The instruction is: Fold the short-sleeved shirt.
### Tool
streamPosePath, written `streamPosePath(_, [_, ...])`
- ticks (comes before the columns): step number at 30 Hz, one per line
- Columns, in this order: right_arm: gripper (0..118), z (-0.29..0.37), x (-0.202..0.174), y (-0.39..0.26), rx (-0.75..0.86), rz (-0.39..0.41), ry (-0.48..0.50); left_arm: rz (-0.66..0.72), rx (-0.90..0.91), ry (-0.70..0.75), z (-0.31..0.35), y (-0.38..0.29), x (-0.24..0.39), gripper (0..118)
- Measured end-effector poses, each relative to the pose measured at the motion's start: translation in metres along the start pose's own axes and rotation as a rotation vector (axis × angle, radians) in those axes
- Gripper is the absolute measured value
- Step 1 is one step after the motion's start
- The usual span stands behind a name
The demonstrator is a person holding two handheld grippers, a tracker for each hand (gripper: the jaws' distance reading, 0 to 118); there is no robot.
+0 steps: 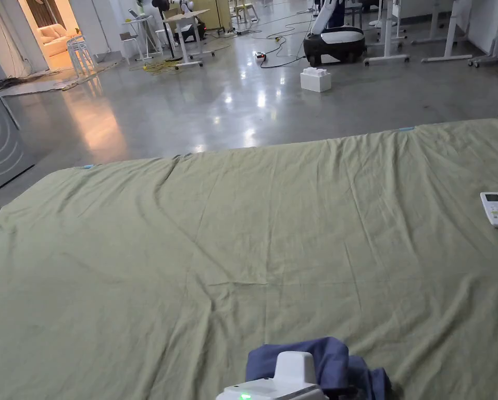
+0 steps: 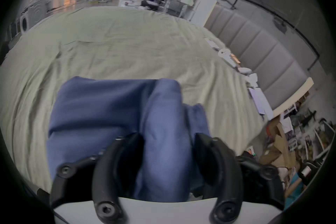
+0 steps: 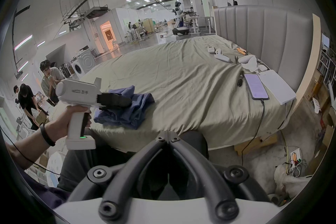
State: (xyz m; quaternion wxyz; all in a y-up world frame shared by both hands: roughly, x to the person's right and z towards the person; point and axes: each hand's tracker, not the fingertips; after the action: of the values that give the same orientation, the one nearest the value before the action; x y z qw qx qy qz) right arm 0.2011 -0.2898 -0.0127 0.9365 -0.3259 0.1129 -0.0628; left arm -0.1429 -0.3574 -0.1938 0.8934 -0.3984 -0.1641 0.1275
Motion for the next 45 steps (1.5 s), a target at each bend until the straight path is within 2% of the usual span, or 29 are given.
streamPosePath(1, [0,-0.002,0.001,0.0,0.003,-0.008,0.008,0.003,0.049,0.008,0.012,0.001,-0.005,80])
streamPosePath(3, [0,-0.006,0.003,0.001,0.003,-0.017,0.025,0.082,0.121,0.045,0.04,0.005,-0.013,80])
streamPosePath(6, [0,-0.01,0.004,0.001,-0.001,-0.01,0.026,0.415,0.139,0.002,0.055,0.008,-0.038,74])
streamPosePath(8, [0,-0.009,0.005,0.001,-0.003,-0.008,0.025,0.499,0.093,-0.11,0.042,0.005,-0.047,37])
streamPosePath(9, [0,-0.008,0.004,0.003,-0.004,-0.012,0.027,0.446,0.093,-0.136,0.029,0.002,-0.043,16])
streamPosePath(11, [0,-0.006,0.004,0.002,-0.007,-0.019,0.033,0.386,0.019,-0.13,-0.001,-0.001,-0.029,13])
streamPosePath(14, [0,-0.003,0.004,-0.001,-0.014,-0.021,0.014,0.399,-0.116,-0.207,-0.059,-0.018,-0.015,13])
streamPosePath(15, [0,-0.002,0.003,-0.001,-0.019,-0.021,0.011,0.385,-0.16,-0.114,-0.075,-0.027,-0.012,12])
streamPosePath(16, [0,-0.001,0.002,-0.001,-0.022,-0.018,0.004,0.363,-0.131,-0.067,-0.083,-0.035,-0.013,9])
streamPosePath(17, [0,0.001,-0.001,-0.001,-0.022,-0.012,-0.003,0.362,-0.06,-0.139,-0.081,-0.034,-0.013,5])
streamPosePath(18, [0,0.002,-0.002,0.0,-0.022,-0.008,-0.003,0.371,-0.073,-0.12,-0.078,-0.028,-0.011,2])
streamPosePath(20, [0,-0.001,-0.002,0.001,-0.024,-0.016,0.011,0.364,-0.087,-0.116,-0.073,-0.023,-0.011,2])
streamPosePath(22, [0,-0.013,-0.002,0.005,-0.044,-0.072,0.065,0.382,-0.092,-0.14,-0.059,-0.016,-0.015,2])
streamPosePath(23, [0,-0.02,-0.004,0.01,-0.043,-0.099,0.089,0.411,-0.055,-0.173,-0.044,-0.014,-0.015,2])
streamPosePath(26, [0,-0.049,-0.012,0.027,-0.03,-0.139,0.203,0.359,0.093,-0.274,0.018,-0.01,-0.025,2])
streamPosePath(29, [0,-0.101,-0.037,0.049,-0.06,-0.074,0.25,0.34,0.188,-0.196,0.072,-0.012,-0.045,2])
streamPosePath(31, [0,-0.146,-0.057,0.065,-0.078,-0.043,0.305,0.373,0.222,-0.135,0.103,-0.02,-0.057,2])
streamPosePath(34, [0,-0.219,-0.08,0.082,-0.161,-0.06,0.346,0.406,0.221,-0.093,0.125,-0.033,-0.076,2])
streamPosePath(36, [0,-0.264,-0.088,0.081,-0.301,-0.024,0.27,0.407,0.222,-0.065,0.137,-0.042,-0.083,2])
streamPosePath(37, [0,-0.286,-0.09,0.077,-0.408,0.037,0.183,0.406,0.228,-0.035,0.142,-0.046,-0.086,2])
streamPosePath(38, [0,-0.305,-0.089,0.062,-0.478,0.118,0.049,0.407,0.233,-0.018,0.144,-0.05,-0.092,2])
streamPosePath(39, [0,-0.317,-0.084,0.046,-0.484,0.118,0.055,0.411,0.234,-0.014,0.144,-0.053,-0.096,3])
streamPosePath(40, [0,-0.307,-0.074,0.047,-0.338,-0.031,0.139,0.417,0.236,-0.022,0.142,-0.056,-0.1,4])
streamPosePath(41, [0,-0.299,-0.069,0.053,-0.388,-0.151,0.115,0.429,0.233,-0.027,0.139,-0.057,-0.104,5])
streamPosePath(42, [0,-0.297,-0.071,0.056,-0.428,-0.134,0.115,0.441,0.23,-0.041,0.134,-0.057,-0.108,5])
streamPosePath(43, [0,-0.3,-0.074,0.056,-0.43,-0.049,0.118,0.454,0.22,-0.073,0.127,-0.056,-0.112,11])
streamPosePath(44, [0,-0.305,-0.077,0.055,-0.429,0.01,0.119,0.463,0.189,-0.109,0.117,-0.054,-0.116,22])
streamPosePath(45, [0,-0.301,-0.08,0.061,-0.437,-0.004,0.111,0.471,0.166,-0.134,0.106,-0.051,-0.119,43])
